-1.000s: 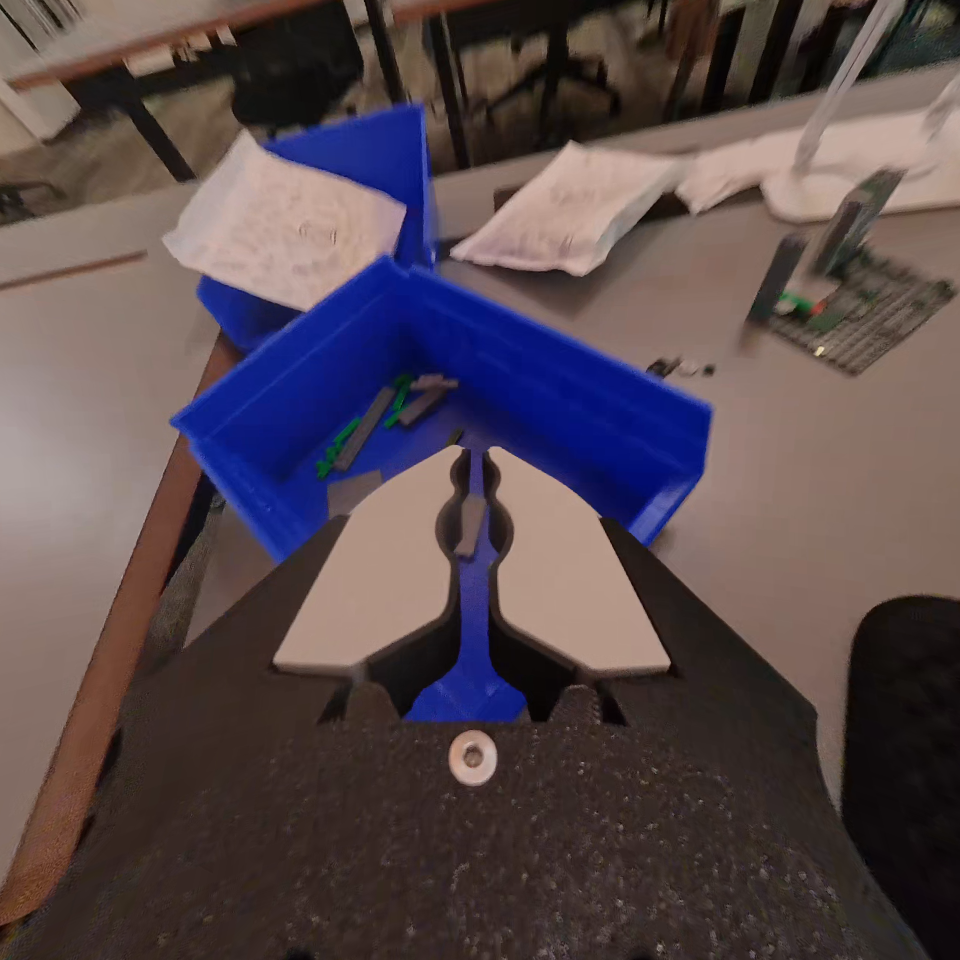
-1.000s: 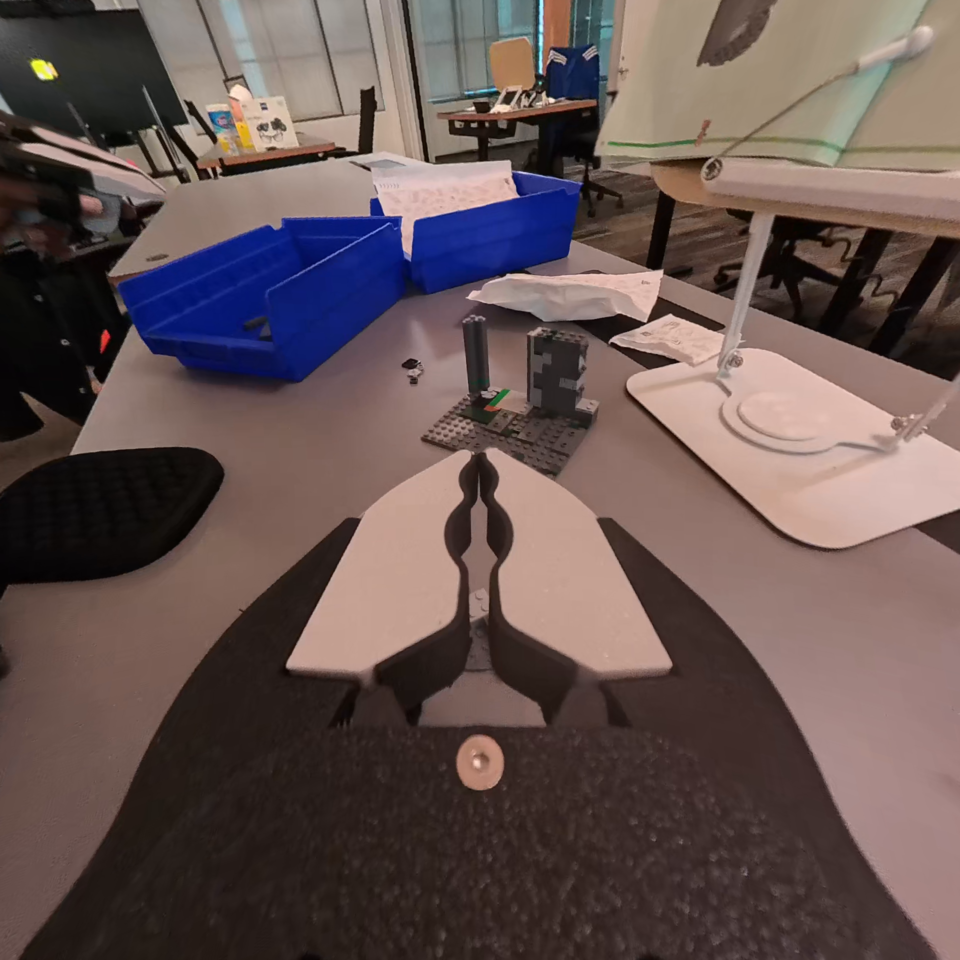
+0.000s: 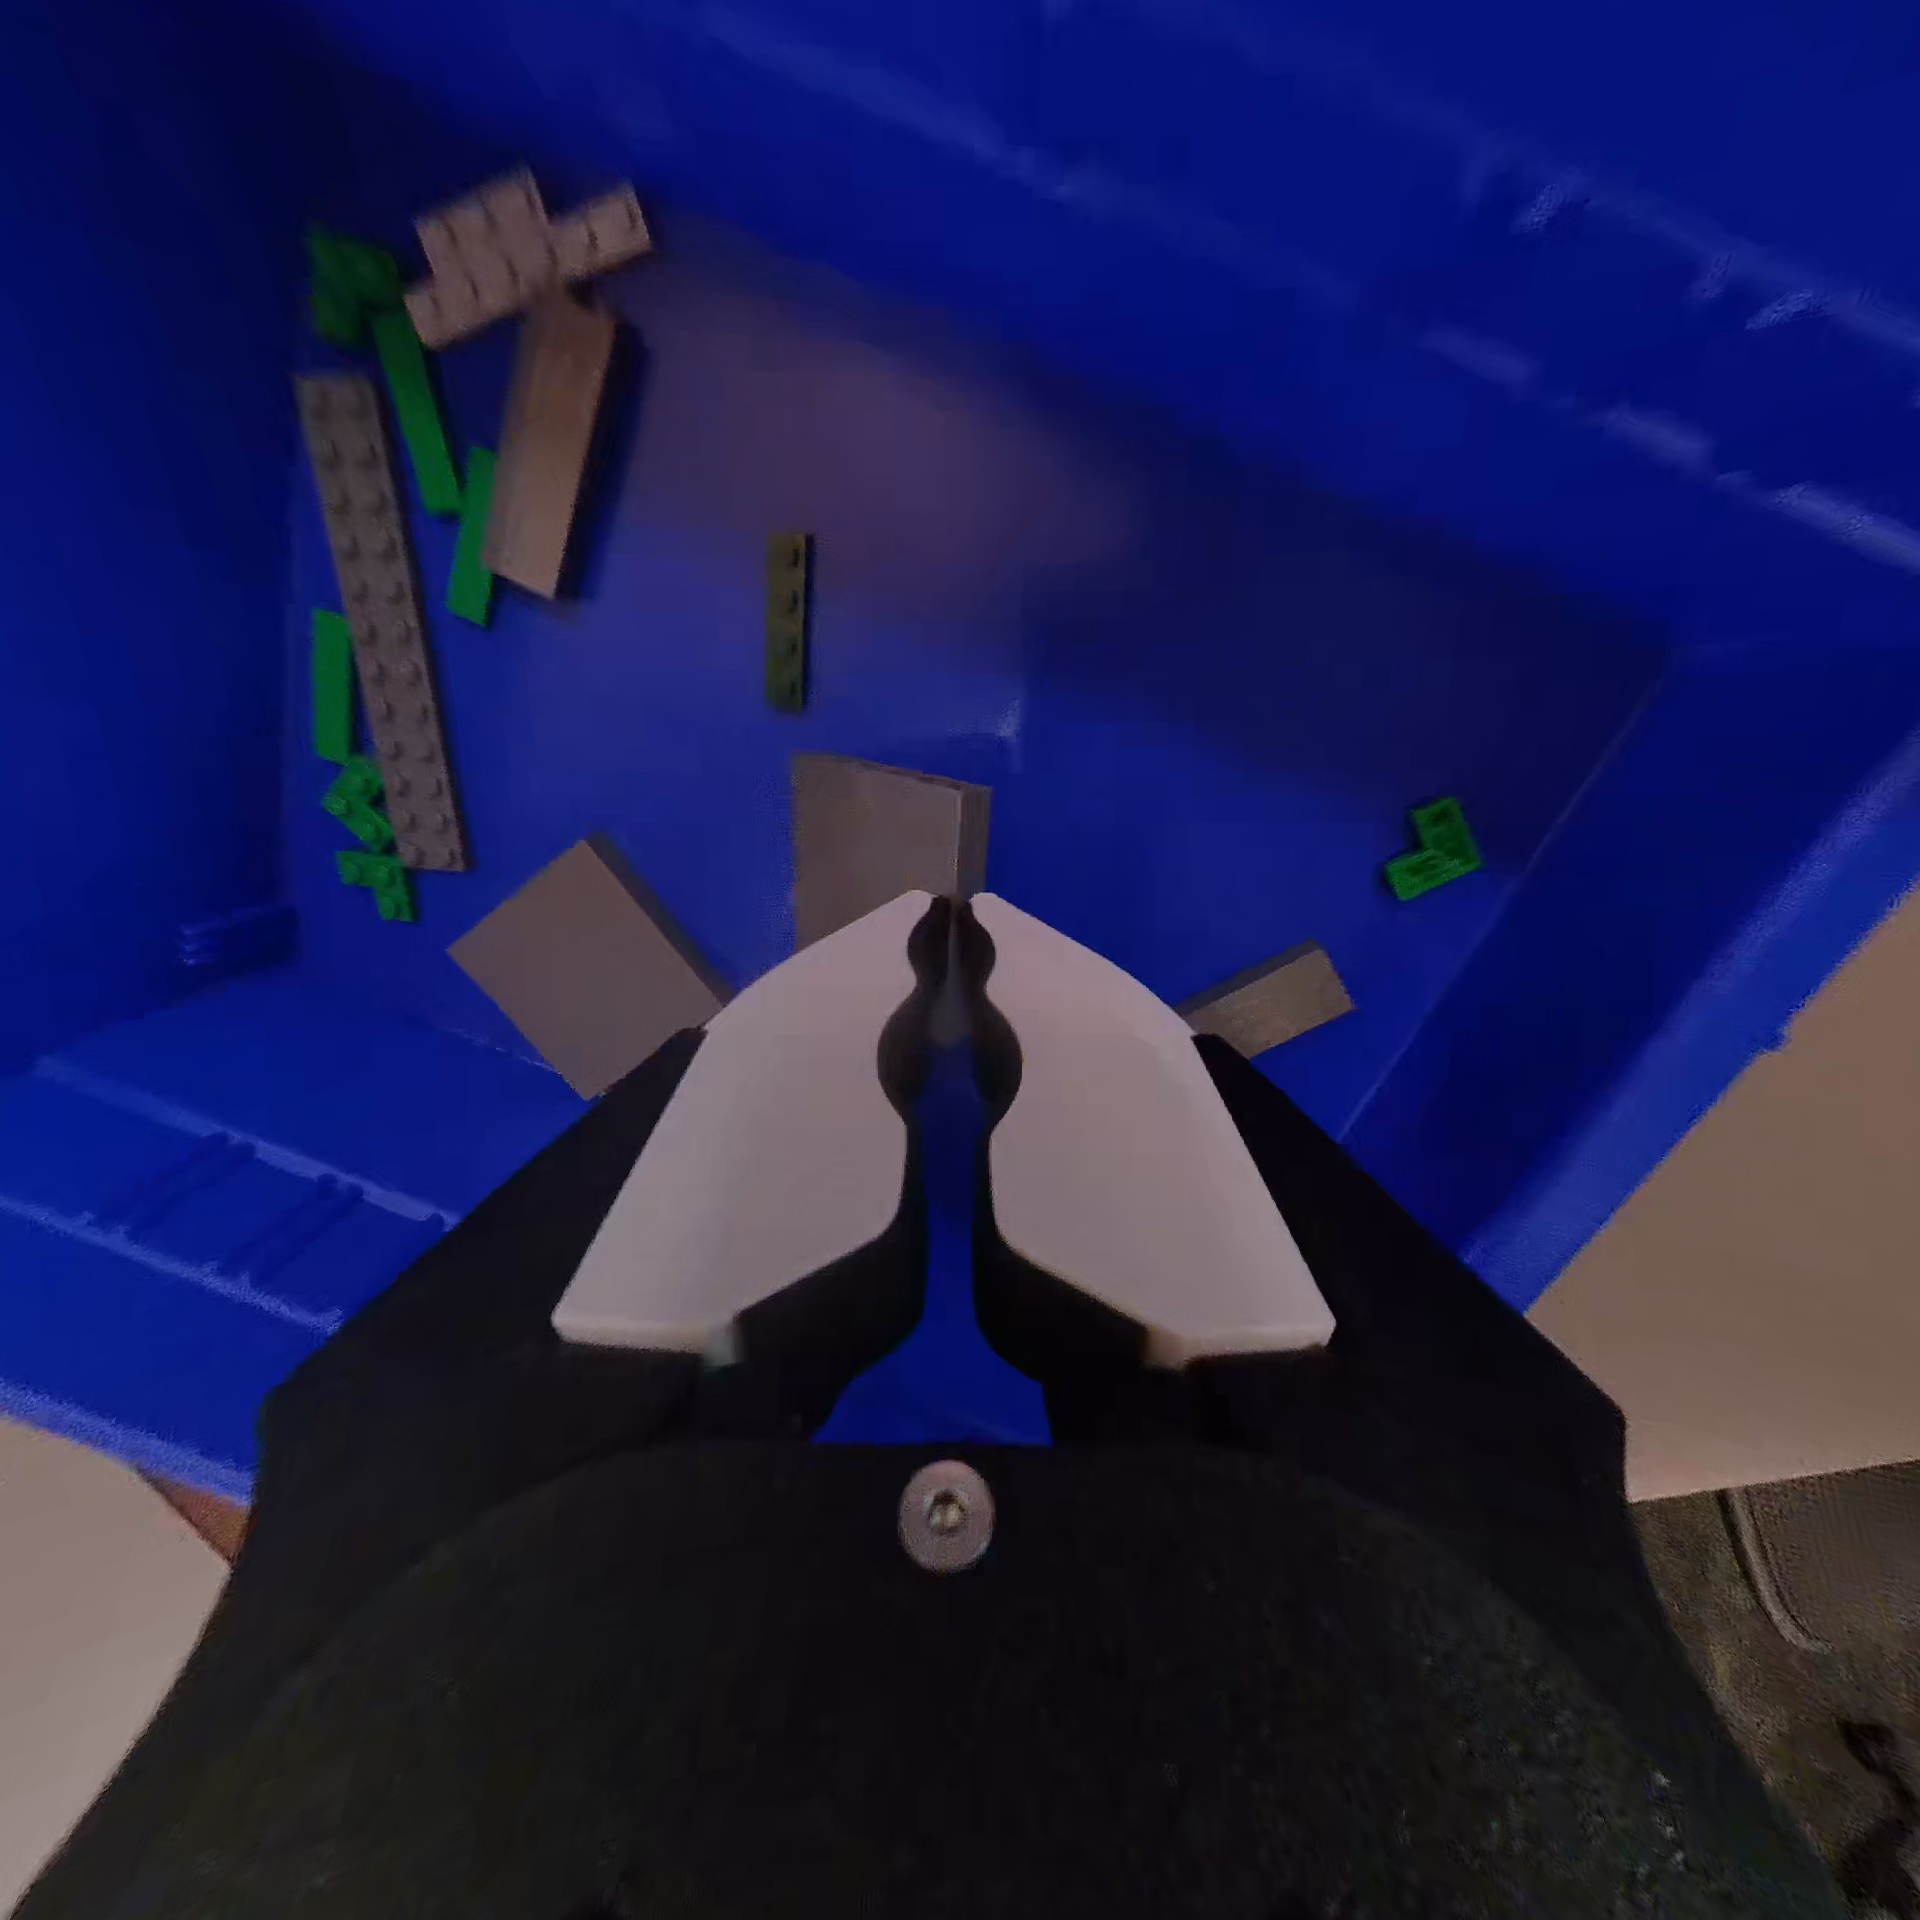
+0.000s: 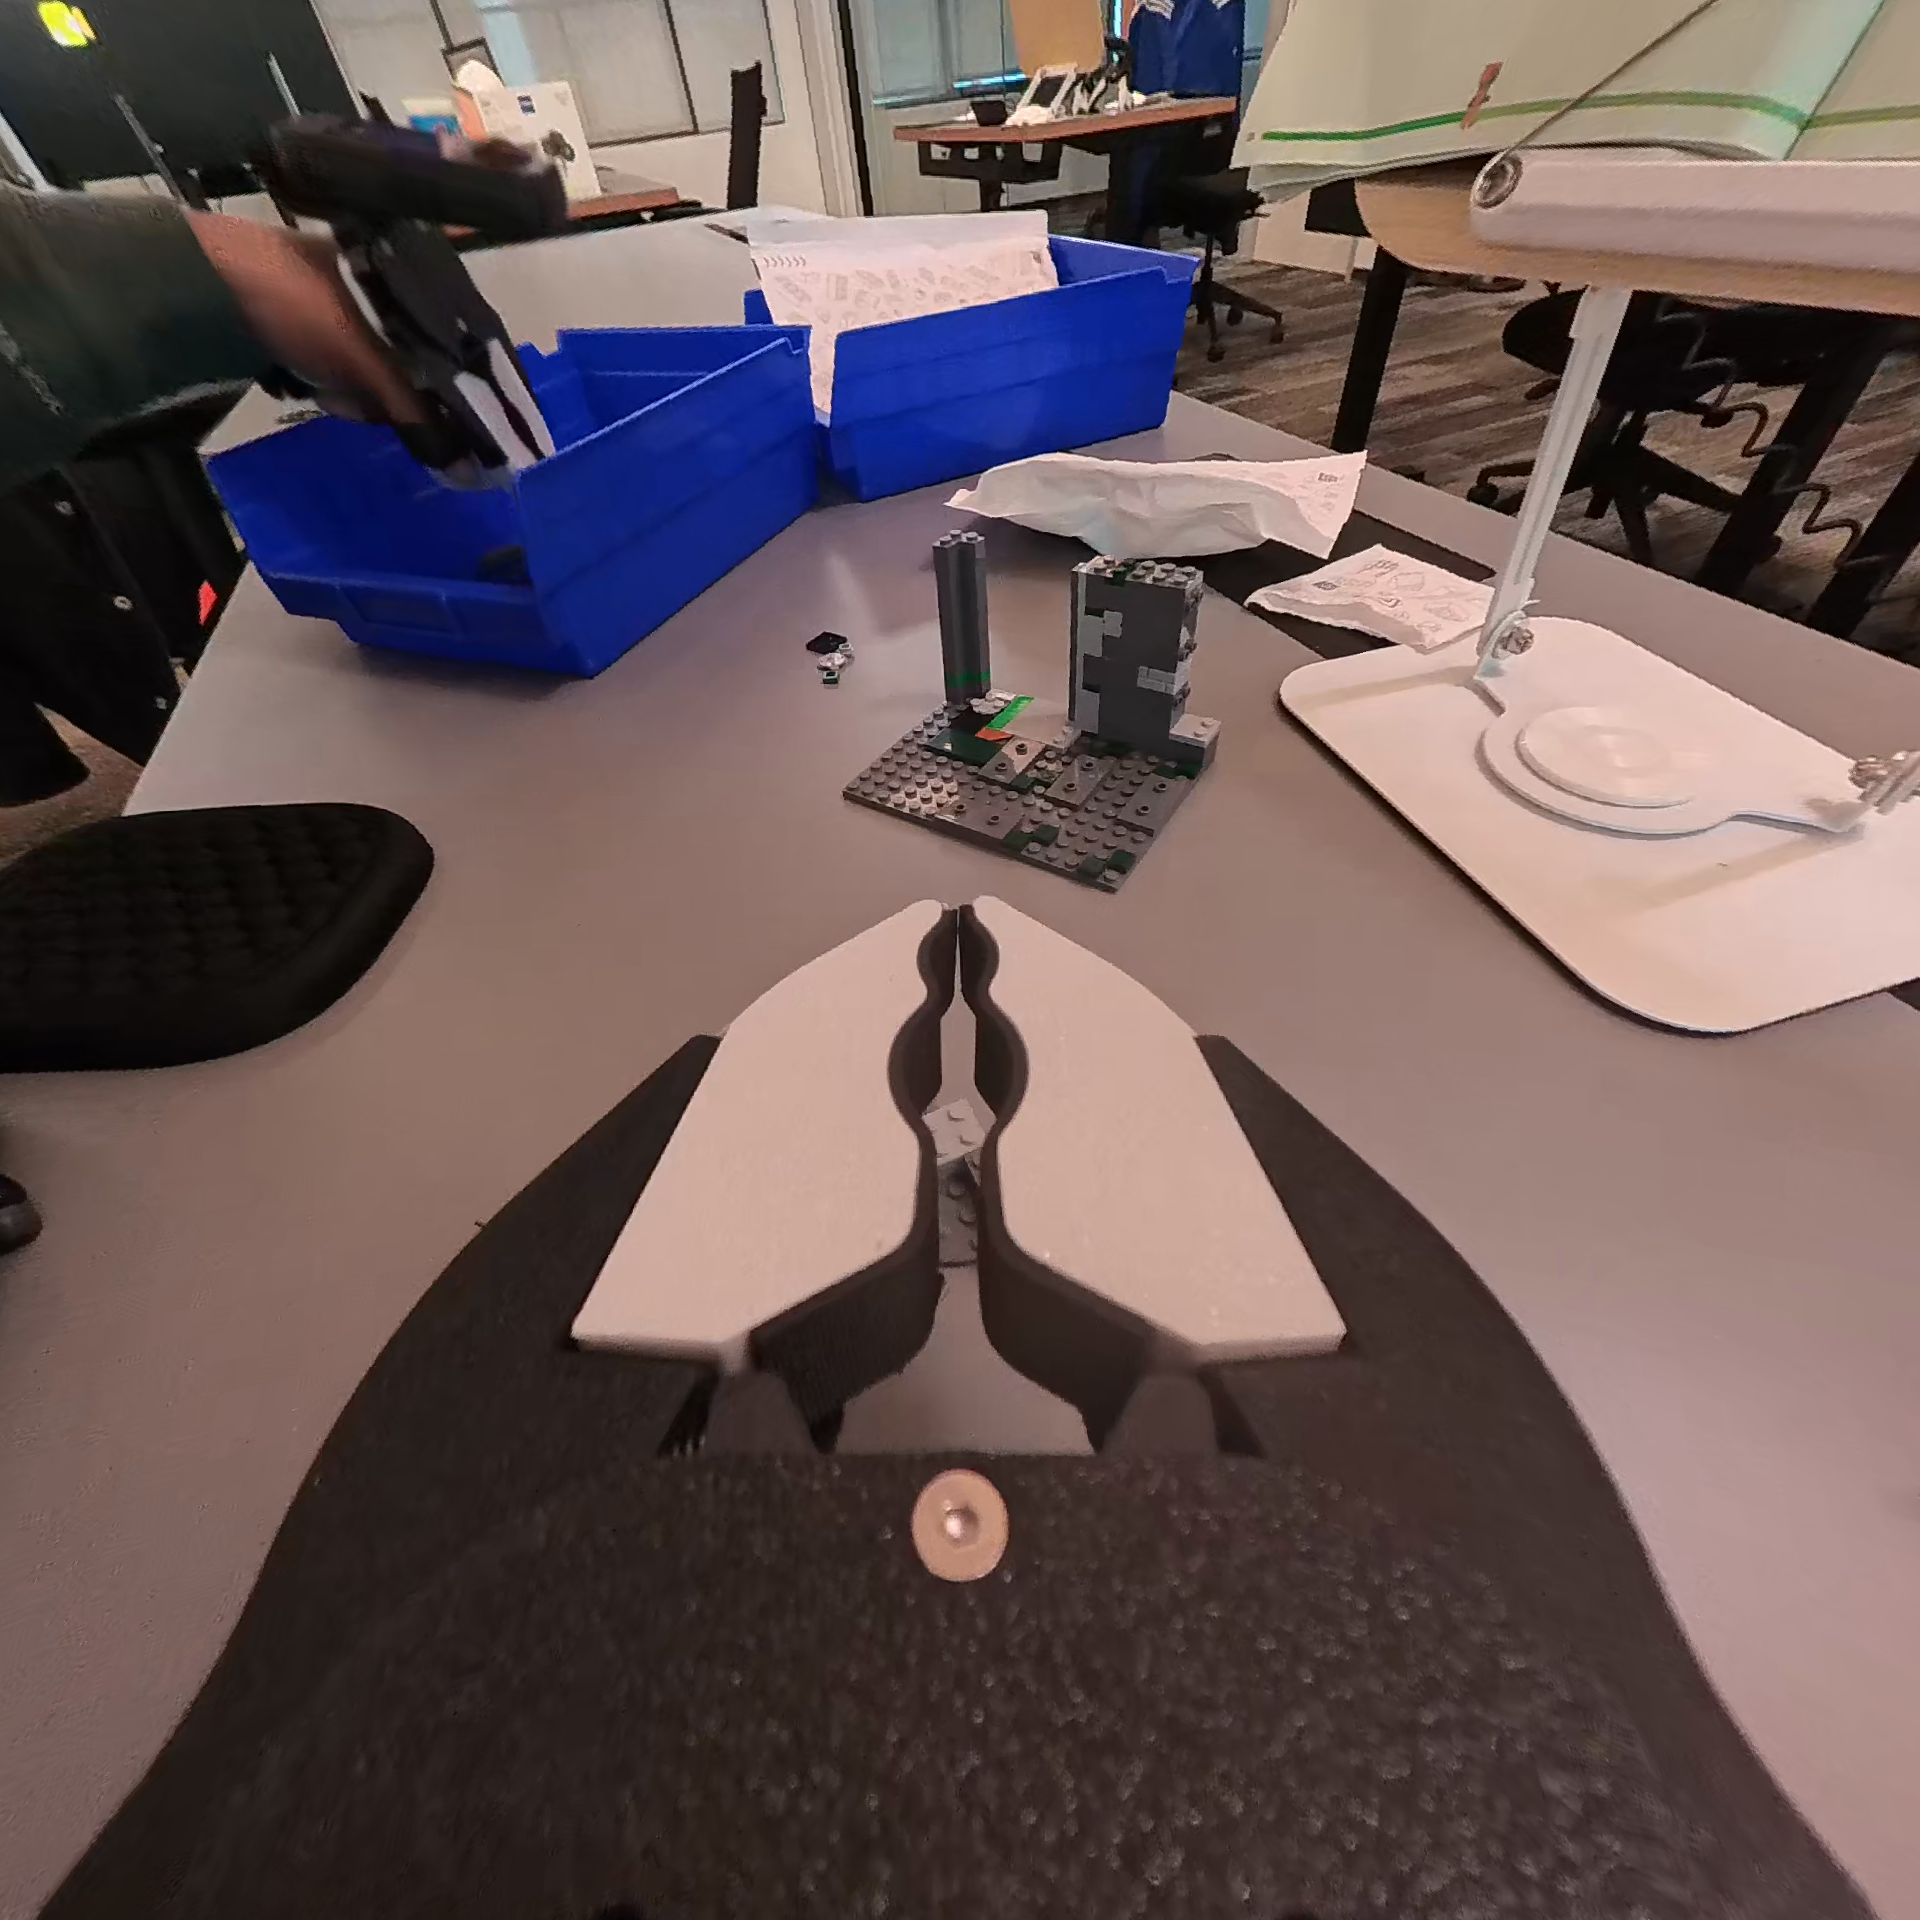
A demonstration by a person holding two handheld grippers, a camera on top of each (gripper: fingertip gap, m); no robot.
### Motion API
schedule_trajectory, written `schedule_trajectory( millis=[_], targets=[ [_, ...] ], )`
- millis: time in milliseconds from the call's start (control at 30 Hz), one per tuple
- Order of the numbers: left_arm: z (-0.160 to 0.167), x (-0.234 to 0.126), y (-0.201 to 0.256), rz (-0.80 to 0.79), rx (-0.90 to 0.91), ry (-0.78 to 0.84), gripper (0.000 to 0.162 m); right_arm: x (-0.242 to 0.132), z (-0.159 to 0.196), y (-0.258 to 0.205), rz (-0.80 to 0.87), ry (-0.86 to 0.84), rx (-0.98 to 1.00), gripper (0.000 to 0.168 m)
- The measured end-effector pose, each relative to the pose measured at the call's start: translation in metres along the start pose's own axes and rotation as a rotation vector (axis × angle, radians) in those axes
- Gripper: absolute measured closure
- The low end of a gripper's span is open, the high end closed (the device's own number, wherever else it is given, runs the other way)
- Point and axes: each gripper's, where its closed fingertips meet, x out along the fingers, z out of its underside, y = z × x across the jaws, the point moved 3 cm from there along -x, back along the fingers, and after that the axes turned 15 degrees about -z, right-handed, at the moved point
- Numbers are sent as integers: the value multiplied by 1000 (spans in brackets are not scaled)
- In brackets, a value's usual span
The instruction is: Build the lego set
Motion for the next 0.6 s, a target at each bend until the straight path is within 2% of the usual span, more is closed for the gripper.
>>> schedule_trajectory(
  millis=[67,333,500,600],
  targets=[
    [-2,-10,-1,-24,7,37,162,1,0,-1,-4,-1,-1,168],
    [1,-29,-1,-44,11,90,162,2,-5,-7,-16,10,-8,168],
    [1,-33,16,-28,103,99,161,3,-4,-9,-19,4,-10,168],
    [5,-18,25,1,148,72,130,4,-3,-10,-27,-2,-9,168]
  ],
)
